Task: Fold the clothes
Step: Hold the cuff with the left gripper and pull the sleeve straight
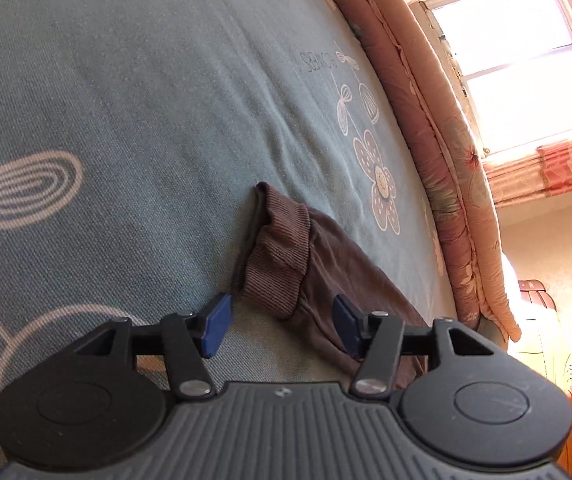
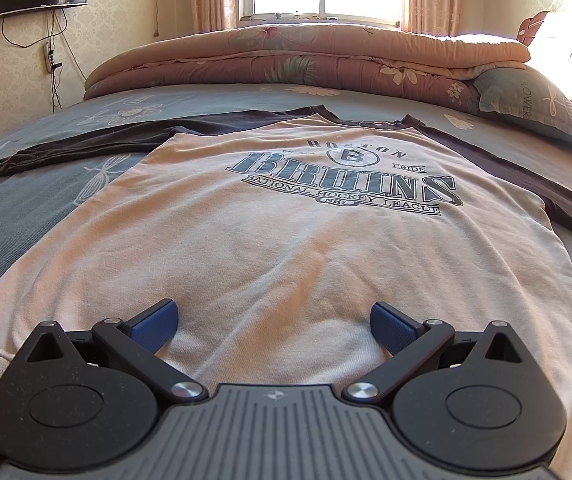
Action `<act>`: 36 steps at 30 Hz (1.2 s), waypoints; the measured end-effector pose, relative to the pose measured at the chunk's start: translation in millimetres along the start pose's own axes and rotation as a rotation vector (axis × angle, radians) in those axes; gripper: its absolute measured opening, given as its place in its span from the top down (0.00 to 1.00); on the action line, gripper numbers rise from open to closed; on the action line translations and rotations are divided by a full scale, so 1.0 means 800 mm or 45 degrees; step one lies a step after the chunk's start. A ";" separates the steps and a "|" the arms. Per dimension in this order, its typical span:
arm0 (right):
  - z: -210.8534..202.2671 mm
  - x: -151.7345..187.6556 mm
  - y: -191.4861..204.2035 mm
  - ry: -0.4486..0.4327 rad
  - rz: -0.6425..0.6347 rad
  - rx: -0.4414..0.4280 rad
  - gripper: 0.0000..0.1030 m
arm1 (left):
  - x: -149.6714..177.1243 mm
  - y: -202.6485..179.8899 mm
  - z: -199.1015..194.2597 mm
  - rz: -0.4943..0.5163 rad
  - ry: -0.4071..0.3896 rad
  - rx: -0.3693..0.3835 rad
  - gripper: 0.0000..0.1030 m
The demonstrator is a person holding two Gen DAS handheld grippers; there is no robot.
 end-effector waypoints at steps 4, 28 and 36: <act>0.000 0.000 0.000 -0.001 0.000 0.001 0.00 | -0.003 0.002 0.012 -0.058 -0.010 0.066 0.42; -0.001 0.001 0.000 -0.003 0.000 0.008 0.00 | -0.008 -0.013 -0.006 -0.057 -0.098 0.006 0.60; -0.001 0.001 0.000 -0.003 0.001 0.009 0.00 | -0.001 -0.001 0.017 -0.154 -0.083 0.013 0.60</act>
Point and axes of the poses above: each gripper's, at about its wrist camera, not at the fingertips, and z roughly the way its jaws point, y to its left, x to its underside, the point moved 6 cm from there along z, roughly the way its jaws point, and after that the axes turned 11 degrees about -z, right-handed, at the moved point
